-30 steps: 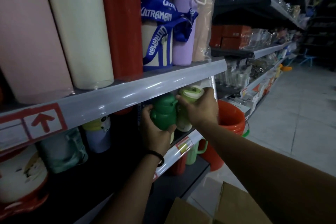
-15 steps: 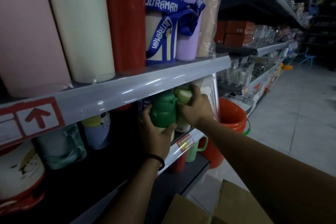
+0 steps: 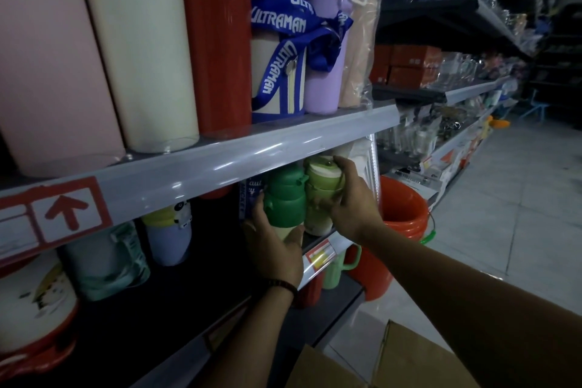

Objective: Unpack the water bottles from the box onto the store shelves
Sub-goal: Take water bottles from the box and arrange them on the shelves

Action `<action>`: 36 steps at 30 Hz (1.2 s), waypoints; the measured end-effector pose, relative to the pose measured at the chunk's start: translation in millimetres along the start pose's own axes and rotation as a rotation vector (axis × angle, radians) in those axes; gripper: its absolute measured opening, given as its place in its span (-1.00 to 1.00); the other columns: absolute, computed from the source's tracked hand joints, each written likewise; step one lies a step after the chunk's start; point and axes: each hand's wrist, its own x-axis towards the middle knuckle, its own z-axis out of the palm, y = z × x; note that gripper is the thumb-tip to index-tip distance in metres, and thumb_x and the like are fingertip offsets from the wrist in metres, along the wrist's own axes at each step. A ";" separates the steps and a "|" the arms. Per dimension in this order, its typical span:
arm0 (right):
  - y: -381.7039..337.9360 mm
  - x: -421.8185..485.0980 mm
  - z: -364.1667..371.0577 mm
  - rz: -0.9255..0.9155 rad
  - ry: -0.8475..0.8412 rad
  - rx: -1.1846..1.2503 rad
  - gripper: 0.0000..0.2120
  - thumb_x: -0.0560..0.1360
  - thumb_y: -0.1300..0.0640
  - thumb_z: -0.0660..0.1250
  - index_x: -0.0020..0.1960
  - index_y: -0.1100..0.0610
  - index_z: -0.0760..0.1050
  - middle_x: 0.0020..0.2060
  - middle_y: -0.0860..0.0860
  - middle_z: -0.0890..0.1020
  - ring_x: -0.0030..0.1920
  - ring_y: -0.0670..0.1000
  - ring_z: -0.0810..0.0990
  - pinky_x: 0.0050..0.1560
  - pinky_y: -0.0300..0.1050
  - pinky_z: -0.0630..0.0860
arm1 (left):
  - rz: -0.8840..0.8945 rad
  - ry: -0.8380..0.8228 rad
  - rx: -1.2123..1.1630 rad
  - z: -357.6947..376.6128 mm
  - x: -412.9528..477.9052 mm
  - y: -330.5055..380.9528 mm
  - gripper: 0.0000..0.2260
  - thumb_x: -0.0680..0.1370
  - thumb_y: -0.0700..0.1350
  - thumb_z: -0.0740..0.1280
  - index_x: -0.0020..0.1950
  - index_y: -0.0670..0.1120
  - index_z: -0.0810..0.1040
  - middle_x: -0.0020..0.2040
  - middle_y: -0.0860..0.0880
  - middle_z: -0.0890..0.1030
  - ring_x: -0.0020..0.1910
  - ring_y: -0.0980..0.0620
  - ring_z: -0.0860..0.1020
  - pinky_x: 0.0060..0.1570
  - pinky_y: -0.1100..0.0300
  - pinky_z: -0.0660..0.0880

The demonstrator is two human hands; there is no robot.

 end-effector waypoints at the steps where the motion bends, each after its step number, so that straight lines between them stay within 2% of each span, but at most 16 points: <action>1: 2.5 -1.4 1.4 -0.005 0.021 0.001 -0.14 0.42 0.10 0.58 0.54 -0.23 0.17 0.16 0.08 0.60 0.14 0.13 0.61 0.19 0.13 0.60 | -0.001 -0.006 0.000 0.1 0.4 -0.5 -0.11 0.39 -0.18 0.64 0.57 0.20 0.25 0.42 -0.14 0.42 0.38 -0.22 0.48 0.35 -0.11 0.49; 4: 8.0 -3.7 2.3 -0.030 0.050 -0.015 -0.18 0.47 0.01 0.57 0.56 -0.21 0.18 0.14 0.09 0.56 0.10 0.10 0.56 0.10 -0.04 0.50 | 0.002 -0.018 -0.016 -0.3 2.7 -2.4 -0.10 0.38 -0.17 0.65 0.57 0.21 0.25 0.45 -0.12 0.42 0.41 -0.19 0.47 0.38 -0.12 0.48; 6: 6.7 -0.9 2.0 -0.037 0.039 -0.048 -0.22 0.51 -0.03 0.54 0.57 -0.22 0.17 0.14 0.11 0.54 0.10 0.12 0.56 0.06 -0.08 0.44 | 0.002 -0.011 -0.002 -0.1 1.7 -2.0 -0.11 0.38 -0.17 0.65 0.59 0.15 0.27 0.45 -0.14 0.42 0.41 -0.20 0.46 0.38 -0.08 0.46; 12: -1.3 6.5 2.2 -0.009 -0.029 -0.089 -0.20 0.57 -0.08 0.45 0.59 -0.33 0.00 0.24 0.20 0.50 0.20 0.25 0.56 0.24 0.19 0.55 | 0.002 -0.012 0.044 3.8 0.7 -6.2 -0.10 0.38 -0.15 0.66 0.60 0.06 0.26 0.44 -0.20 0.41 0.41 -0.26 0.45 0.38 -0.13 0.46; 15: 3.7 0.8 0.0 -0.040 -0.010 -0.074 -0.14 0.56 -0.02 0.49 0.61 -0.31 -0.02 0.17 0.20 0.52 0.08 0.15 0.54 0.11 0.02 0.48 | -0.022 -0.023 0.015 3.3 0.9 -6.7 -0.10 0.38 -0.15 0.65 0.61 -0.06 0.25 0.50 -0.19 0.39 0.47 -0.22 0.42 0.42 -0.01 0.38; 17: 5.4 -5.0 -2.3 -0.048 -0.013 -0.079 -0.11 0.56 0.00 0.51 0.63 -0.27 -0.03 0.19 0.19 0.51 0.04 0.06 0.48 0.08 -0.06 0.39 | -0.039 -0.008 0.012 3.0 0.5 -4.2 -0.10 0.39 -0.14 0.65 0.61 -0.10 0.25 0.51 -0.19 0.39 0.48 -0.20 0.41 0.44 0.00 0.37; 19: 5.4 -12.4 -5.1 -0.034 -0.014 -0.070 -0.09 0.56 -0.02 0.51 0.65 -0.26 -0.06 0.25 0.17 0.47 0.07 0.06 0.51 0.11 -0.03 0.44 | -0.046 0.006 0.022 3.2 -0.4 0.3 -0.12 0.38 -0.15 0.65 0.60 -0.14 0.26 0.50 -0.21 0.40 0.47 -0.21 0.42 0.44 -0.02 0.37; 21: 3.7 -20.9 -9.5 0.001 0.019 -0.045 -0.07 0.56 -0.04 0.50 0.66 -0.23 -0.08 0.32 0.16 0.44 0.14 0.14 0.59 0.18 0.10 0.56 | -0.064 0.015 0.053 3.7 -3.0 6.1 -0.11 0.38 -0.15 0.65 0.59 -0.17 0.25 0.49 -0.26 0.39 0.46 -0.26 0.41 0.44 -0.06 0.37; 23: 0.9 -31.9 -16.6 0.007 0.083 -0.047 -0.12 0.57 -0.05 0.48 0.67 -0.13 -0.02 0.40 0.14 0.45 0.24 0.13 0.60 0.26 0.19 0.58 | -0.079 0.015 0.121 2.7 -7.4 11.8 -0.06 0.37 -0.10 0.65 0.61 -0.16 0.19 0.50 -0.30 0.35 0.45 -0.32 0.39 0.46 -0.14 0.36; 24: -1.3 -38.3 -21.0 -0.006 0.105 -0.056 -0.19 0.58 -0.05 0.47 0.66 -0.08 0.06 0.40 0.10 0.48 0.22 0.09 0.62 0.25 0.18 0.60 | -0.085 0.016 0.168 2.0 -11.0 13.9 -0.02 0.36 -0.08 0.66 0.61 -0.14 0.15 0.50 -0.32 0.33 0.44 -0.35 0.38 0.46 -0.19 0.37; 27: -13.3 -61.5 -37.2 -0.045 0.083 -0.066 -0.43 0.59 -0.04 0.44 0.53 -0.02 0.32 0.22 0.01 0.60 -0.03 -0.07 0.67 0.09 0.11 0.66 | -0.104 0.047 0.275 -4.2 -27.2 24.6 0.03 0.32 -0.07 0.67 0.59 -0.02 0.08 0.49 -0.33 0.28 0.42 -0.38 0.36 0.42 -0.26 0.38; 29: -20.9 -77.0 -50.3 -0.051 0.045 -0.059 -0.55 0.59 -0.02 0.44 0.42 0.02 0.43 0.11 0.01 0.64 -0.06 -0.07 0.66 0.06 0.08 0.66 | -0.089 0.038 0.306 -9.5 -37.6 34.8 0.01 0.30 -0.07 0.67 0.56 0.00 0.09 0.47 -0.32 0.31 0.39 -0.38 0.39 0.38 -0.28 0.41; 33: -35.5 -106.8 -80.5 -0.053 -0.025 -0.037 -0.64 0.59 -0.02 0.45 0.33 0.05 0.52 0.02 0.01 0.69 -0.06 -0.08 0.67 0.02 0.00 0.65 | -0.048 -0.049 0.319 -22.7 -63.2 53.7 -0.14 0.36 -0.05 0.59 0.51 -0.07 0.16 0.42 -0.28 0.38 0.35 -0.34 0.45 0.34 -0.25 0.45; 36: -41.3 -129.2 -102.8 -0.052 -0.058 -0.014 -0.64 0.58 -0.05 0.46 0.31 0.04 0.51 -0.02 -0.04 0.68 -0.05 -0.08 0.66 0.02 0.04 0.66 | -0.089 -0.219 0.247 -33.9 -85.0 72.2 -0.22 0.40 -0.06 0.56 0.49 -0.15 0.22 0.44 -0.26 0.35 0.40 -0.29 0.42 0.39 -0.20 0.42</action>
